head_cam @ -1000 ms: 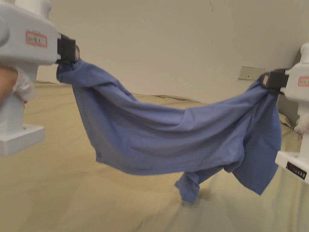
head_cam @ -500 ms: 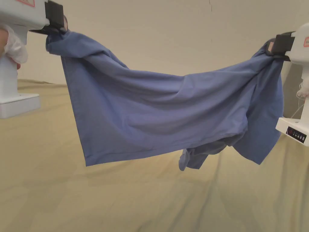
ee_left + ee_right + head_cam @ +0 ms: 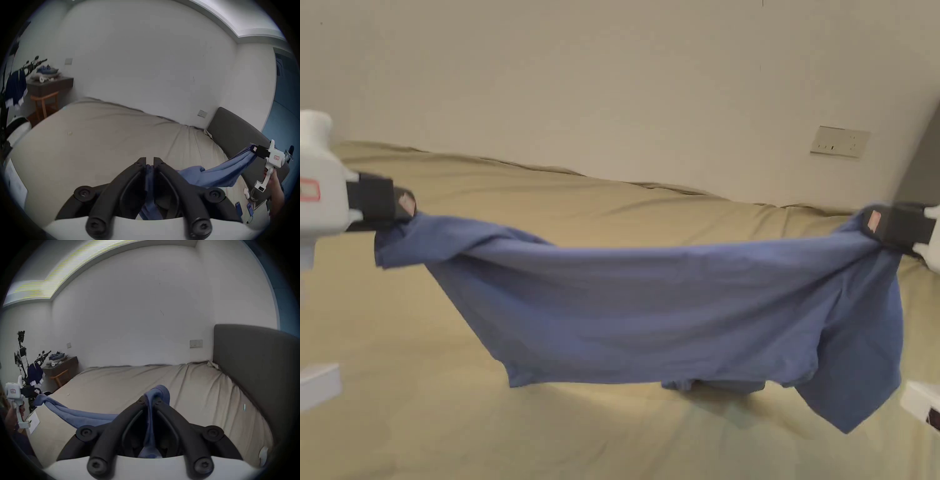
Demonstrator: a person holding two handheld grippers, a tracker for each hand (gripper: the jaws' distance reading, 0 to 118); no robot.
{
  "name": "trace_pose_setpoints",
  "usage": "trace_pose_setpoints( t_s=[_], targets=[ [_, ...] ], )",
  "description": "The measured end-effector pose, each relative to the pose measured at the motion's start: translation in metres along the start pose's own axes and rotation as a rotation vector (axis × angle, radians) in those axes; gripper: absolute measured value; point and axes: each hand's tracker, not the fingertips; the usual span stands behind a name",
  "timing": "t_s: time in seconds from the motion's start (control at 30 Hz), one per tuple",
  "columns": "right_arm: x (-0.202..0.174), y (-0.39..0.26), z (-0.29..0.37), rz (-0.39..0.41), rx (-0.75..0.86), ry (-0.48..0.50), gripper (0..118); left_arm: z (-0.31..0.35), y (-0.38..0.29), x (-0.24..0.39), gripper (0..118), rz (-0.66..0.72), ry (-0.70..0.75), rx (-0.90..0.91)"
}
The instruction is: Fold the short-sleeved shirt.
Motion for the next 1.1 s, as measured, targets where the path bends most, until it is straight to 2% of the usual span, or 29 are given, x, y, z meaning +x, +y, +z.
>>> trace_pose_setpoints(
  t_s=[0.17, 0.3, 0.43, 0.5, 0.63, 0.7, 0.77, 0.8, 0.83, 0.87, 0.9, 0.93, 0.97, 1.03, 1.1],
  targets=[
    [0.014, -0.074, 0.039, -0.011, -0.094, -0.004, 5, 0.038, -0.082, -0.009, 7, 0.051, -0.042, -0.084],
    [0.023, -0.142, 0.078, -0.089, -0.184, -0.007, 5, 0.071, -0.158, -0.015, 7, 0.115, -0.045, -0.193],
    [0.019, -0.208, 0.114, -0.083, -0.278, -0.032, 5, 0.095, -0.228, -0.022, 7, 0.148, -0.012, -0.307],
    [0.023, -0.237, 0.125, -0.124, -0.327, -0.035, 5, 0.104, -0.255, -0.026, 7, 0.197, -0.007, -0.356],
    [0.037, -0.286, 0.134, -0.213, -0.401, -0.093, 5, 0.113, -0.291, -0.036, 7, 0.276, 0.002, -0.408],
    [0.037, -0.3, 0.137, -0.209, -0.42, -0.107, 5, 0.114, -0.298, -0.038, 7, 0.28, 0.017, -0.417],
    [0.04, -0.306, 0.136, -0.215, -0.42, -0.092, 5, 0.113, -0.301, -0.038, 7, 0.297, 0.016, -0.421],
    [0.039, -0.305, 0.139, -0.227, -0.417, -0.058, 7, 0.113, -0.299, -0.037, 11, 0.306, 0.025, -0.408],
    [0.039, -0.3, 0.142, -0.232, -0.406, -0.065, 20, 0.114, -0.293, -0.037, 25, 0.303, 0.045, -0.409],
    [0.038, -0.294, 0.146, -0.229, -0.399, -0.074, 38, 0.116, -0.287, -0.035, 45, 0.305, 0.081, -0.399],
    [0.035, -0.286, 0.152, -0.208, -0.369, -0.079, 64, 0.123, -0.28, -0.033, 77, 0.302, 0.092, -0.373],
    [0.029, -0.276, 0.163, -0.181, -0.319, -0.079, 92, 0.131, -0.273, -0.028, 102, 0.276, 0.081, -0.339],
    [0.023, -0.268, 0.173, -0.156, -0.27, -0.084, 99, 0.14, -0.265, -0.023, 103, 0.236, 0.076, -0.293],
    [0.004, -0.252, 0.199, -0.102, -0.147, -0.072, 99, 0.162, -0.251, 0.002, 103, 0.093, 0.082, -0.165],
    [-0.022, -0.243, 0.22, -0.031, -0.071, -0.108, 100, 0.181, -0.247, 0.031, 103, -0.079, 0.167, -0.067]
  ],
)
